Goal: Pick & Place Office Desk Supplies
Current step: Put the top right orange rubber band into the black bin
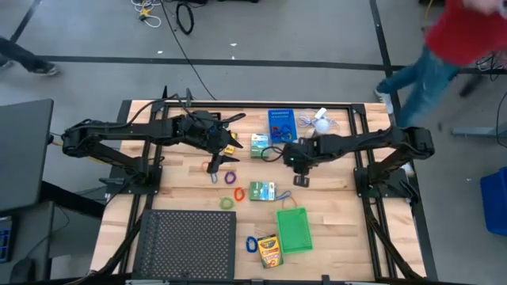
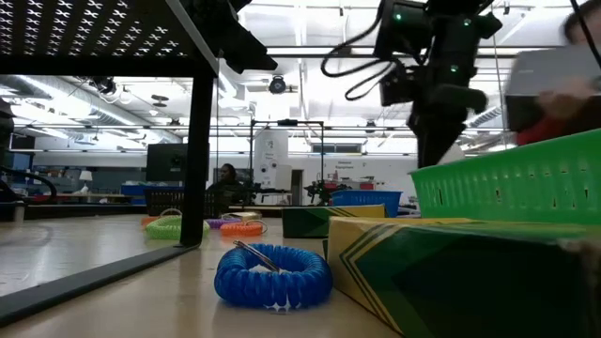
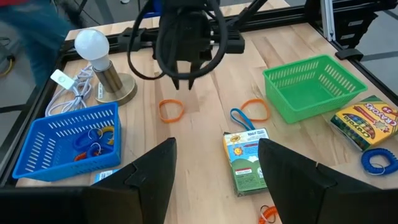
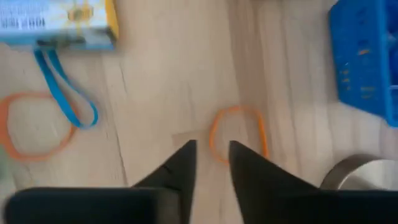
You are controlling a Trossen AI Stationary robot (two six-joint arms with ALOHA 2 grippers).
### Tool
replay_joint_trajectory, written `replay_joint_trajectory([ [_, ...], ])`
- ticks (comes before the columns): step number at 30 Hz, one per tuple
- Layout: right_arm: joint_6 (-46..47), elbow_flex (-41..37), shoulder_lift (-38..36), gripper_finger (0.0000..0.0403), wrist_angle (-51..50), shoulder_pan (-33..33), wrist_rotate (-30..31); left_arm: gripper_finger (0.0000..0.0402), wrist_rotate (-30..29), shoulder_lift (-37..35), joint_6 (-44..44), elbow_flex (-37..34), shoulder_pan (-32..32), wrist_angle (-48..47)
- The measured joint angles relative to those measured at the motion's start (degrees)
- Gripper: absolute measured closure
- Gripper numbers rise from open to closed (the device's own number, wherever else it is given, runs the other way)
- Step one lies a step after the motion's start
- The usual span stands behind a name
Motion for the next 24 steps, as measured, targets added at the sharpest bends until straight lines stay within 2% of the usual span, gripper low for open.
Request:
replay_joint_trajectory([
  [4,-0.7,0.0,0.7,0.0231,-0.2,-1.3,-3.5,0.0168,0.0,0.0,0.0,0.0,0.0,0.0],
  [8,-1.3,0.0,3.0,0.0199,2.4,-1.7,-5.2,0.0168,0.0,0.0,0.1,0.0,0.0,0.0],
  [16,-2.5,0.0,10.6,0.0202,3.5,-2.6,-4.0,0.0168,-1.5,0.0,0.9,0.0,0.3,-0.8],
  [24,-2.7,-0.9,13.7,0.0209,5.3,-4.0,-3.4,0.0168,-4.9,0.0,1.1,0.0,2.1,-3.3],
])
